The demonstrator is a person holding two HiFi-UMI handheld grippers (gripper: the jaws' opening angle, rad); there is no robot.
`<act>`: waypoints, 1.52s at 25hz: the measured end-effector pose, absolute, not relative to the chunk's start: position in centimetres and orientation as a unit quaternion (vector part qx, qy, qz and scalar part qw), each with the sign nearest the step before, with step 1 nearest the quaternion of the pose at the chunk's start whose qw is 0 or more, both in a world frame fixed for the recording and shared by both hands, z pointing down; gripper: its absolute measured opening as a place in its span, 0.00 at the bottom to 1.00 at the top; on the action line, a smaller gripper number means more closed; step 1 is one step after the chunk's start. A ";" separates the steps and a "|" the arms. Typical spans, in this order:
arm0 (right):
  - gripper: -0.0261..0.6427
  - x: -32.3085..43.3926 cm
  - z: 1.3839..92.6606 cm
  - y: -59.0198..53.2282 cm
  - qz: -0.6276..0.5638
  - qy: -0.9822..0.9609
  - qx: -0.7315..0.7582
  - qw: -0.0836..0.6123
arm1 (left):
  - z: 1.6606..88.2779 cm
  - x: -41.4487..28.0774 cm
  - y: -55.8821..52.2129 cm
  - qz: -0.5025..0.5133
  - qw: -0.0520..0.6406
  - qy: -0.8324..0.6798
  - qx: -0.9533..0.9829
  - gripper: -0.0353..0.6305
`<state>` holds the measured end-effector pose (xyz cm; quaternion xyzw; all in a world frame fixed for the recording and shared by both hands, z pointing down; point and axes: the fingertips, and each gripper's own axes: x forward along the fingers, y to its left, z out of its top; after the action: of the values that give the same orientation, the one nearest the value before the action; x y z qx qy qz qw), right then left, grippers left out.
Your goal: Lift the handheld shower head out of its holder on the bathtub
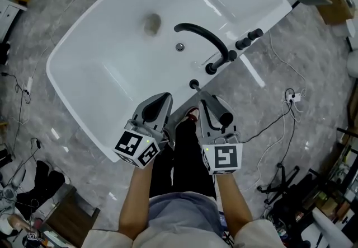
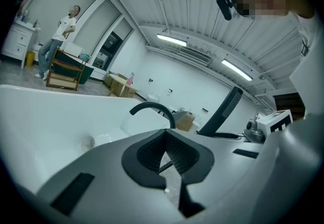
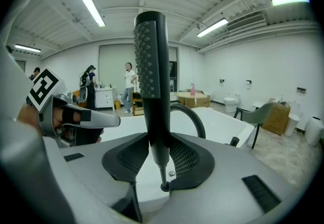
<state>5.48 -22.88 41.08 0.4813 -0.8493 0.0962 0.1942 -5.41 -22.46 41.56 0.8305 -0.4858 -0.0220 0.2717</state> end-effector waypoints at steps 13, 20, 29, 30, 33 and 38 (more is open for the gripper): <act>0.25 4.9 35.8 -21.4 0.074 -0.854 0.481 0.185 | 36.8 -6.0 -21.3 -0.042 0.256 -0.461 0.849 0.06; 0.25 5.1 33.9 -20.5 0.072 -0.858 0.474 0.185 | 34.6 -5.8 -21.0 -0.042 0.243 -0.453 0.857 0.06; 0.25 4.2 30.3 -19.6 0.063 -0.862 0.470 0.181 | 31.6 -6.0 -19.4 -0.040 0.233 -0.434 0.869 0.06; 0.25 3.8 29.7 -19.6 0.059 -0.862 0.470 0.180 | 31.1 -6.3 -19.2 -0.040 0.231 -0.432 0.871 0.06; 0.25 3.1 28.1 -19.5 0.046 -0.865 0.468 0.174 | 29.5 -6.7 -18.9 -0.044 0.218 -0.429 0.876 0.06; 0.25 4.0 27.0 -17.8 0.040 -0.868 0.464 0.173 | 28.6 -5.2 -17.5 -0.047 0.211 -0.419 0.882 0.06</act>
<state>4.05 -17.85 27.01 0.4645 -0.8676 0.0403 0.1728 -5.15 -17.48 28.58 0.8819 -0.4189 -0.0471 0.2111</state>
